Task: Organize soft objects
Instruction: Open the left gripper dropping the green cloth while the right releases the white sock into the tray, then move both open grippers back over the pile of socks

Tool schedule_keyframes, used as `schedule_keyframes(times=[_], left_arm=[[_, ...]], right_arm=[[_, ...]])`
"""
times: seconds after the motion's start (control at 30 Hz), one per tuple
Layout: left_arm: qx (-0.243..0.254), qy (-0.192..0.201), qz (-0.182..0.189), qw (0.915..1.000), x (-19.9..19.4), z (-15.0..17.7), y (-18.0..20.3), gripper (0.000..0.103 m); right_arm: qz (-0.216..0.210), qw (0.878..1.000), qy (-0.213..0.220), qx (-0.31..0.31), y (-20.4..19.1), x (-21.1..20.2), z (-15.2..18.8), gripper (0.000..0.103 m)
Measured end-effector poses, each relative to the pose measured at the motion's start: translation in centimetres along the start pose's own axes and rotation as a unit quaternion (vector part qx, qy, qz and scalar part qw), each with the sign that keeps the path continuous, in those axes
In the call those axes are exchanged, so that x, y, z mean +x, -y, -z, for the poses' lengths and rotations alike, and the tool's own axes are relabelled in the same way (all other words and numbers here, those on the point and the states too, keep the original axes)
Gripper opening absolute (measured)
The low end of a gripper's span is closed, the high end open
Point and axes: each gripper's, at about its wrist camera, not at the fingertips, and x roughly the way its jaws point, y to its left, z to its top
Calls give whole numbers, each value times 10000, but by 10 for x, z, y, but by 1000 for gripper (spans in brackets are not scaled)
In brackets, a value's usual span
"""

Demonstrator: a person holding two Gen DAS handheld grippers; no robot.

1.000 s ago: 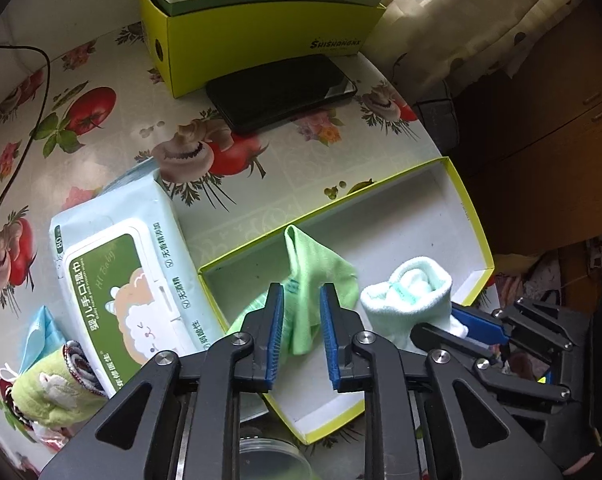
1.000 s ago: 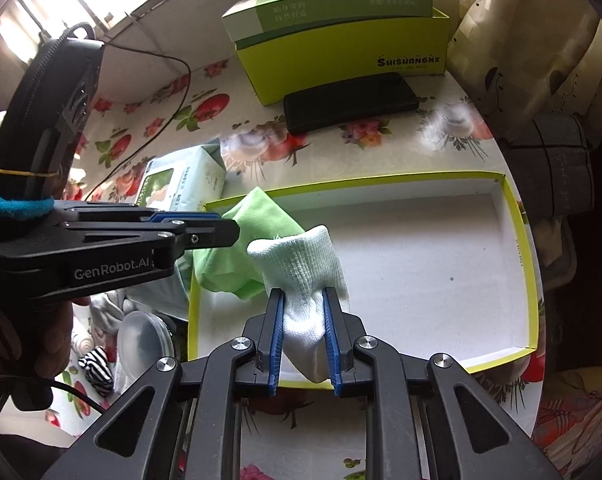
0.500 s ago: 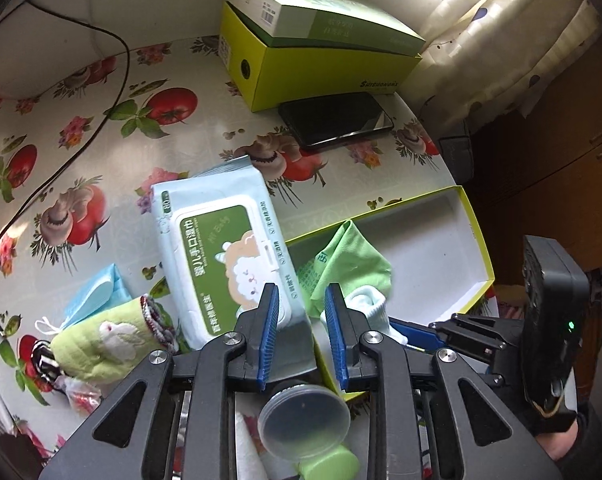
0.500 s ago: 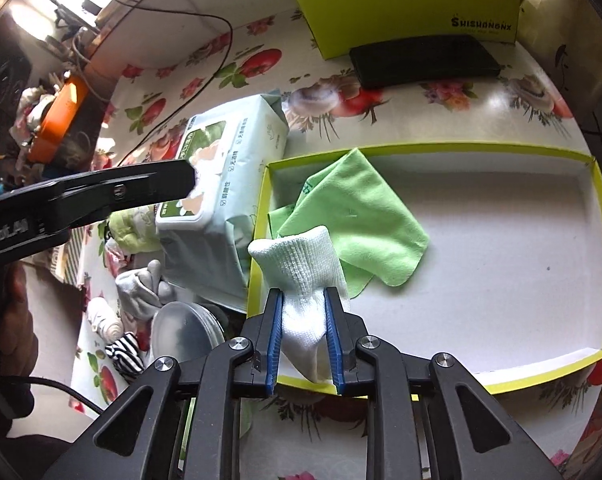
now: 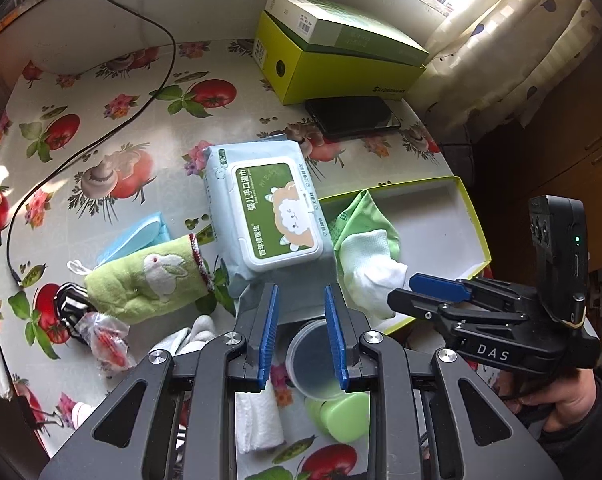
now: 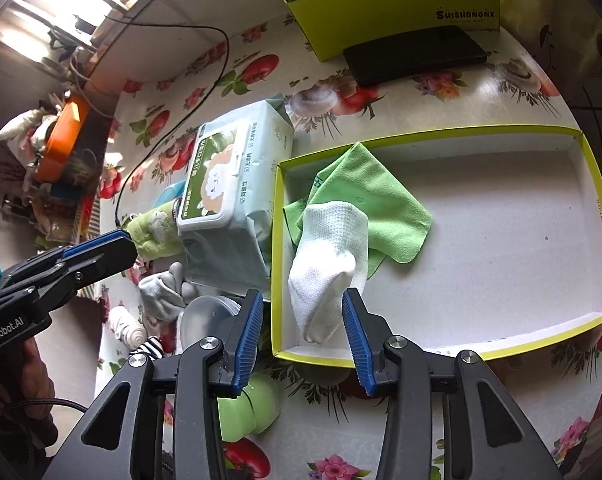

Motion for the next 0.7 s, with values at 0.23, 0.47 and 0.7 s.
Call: schedule_keyframes(times=[0.23,0.47,0.7], left_arm=[[-251,107,-171,9995,-17,20,-25,25],[-485,180,-323,9981,-29,42,-46,25],[-686,191,-394,9967,-37,60,-65,25]], right_arm=[[73,9996,164,-238,-20,-24,8,40],[47,9983,155,-566,-51,-32,22,40],[-8,9956,112,-934,-84,-33,31,40]])
